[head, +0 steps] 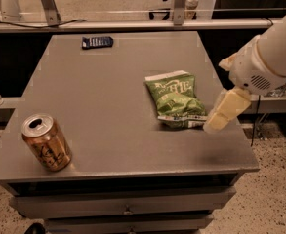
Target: Move green jalapeno chip bag near rxbar blueberry
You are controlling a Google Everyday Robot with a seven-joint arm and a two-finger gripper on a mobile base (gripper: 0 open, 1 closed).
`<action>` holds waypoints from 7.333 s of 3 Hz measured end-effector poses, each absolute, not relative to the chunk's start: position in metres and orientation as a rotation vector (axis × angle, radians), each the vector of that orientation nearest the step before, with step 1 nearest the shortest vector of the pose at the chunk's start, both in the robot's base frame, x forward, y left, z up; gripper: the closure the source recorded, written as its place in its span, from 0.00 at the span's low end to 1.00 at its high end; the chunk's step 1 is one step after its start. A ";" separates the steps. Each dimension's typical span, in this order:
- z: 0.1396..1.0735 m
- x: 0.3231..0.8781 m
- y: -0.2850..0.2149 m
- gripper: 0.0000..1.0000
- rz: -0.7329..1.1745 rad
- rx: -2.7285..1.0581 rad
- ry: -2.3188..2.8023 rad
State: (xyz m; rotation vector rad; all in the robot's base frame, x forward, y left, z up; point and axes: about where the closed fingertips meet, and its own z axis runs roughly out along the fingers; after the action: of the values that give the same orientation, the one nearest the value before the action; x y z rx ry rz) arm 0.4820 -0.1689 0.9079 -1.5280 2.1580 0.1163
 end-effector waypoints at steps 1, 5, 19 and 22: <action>0.877 0.506 -0.138 0.00 0.196 -1.469 2.132; 0.855 0.550 -0.095 0.64 0.219 -1.422 2.069; 0.895 0.828 0.055 0.59 0.397 -1.440 1.616; 0.890 0.829 0.049 0.00 0.400 -1.439 1.637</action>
Offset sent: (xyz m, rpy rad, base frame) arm 0.0506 0.0751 -0.0841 0.1756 0.0226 -0.0383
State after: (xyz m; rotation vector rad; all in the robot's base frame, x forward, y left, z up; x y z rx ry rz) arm 0.8289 0.0489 0.8897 -1.4394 1.6369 0.4003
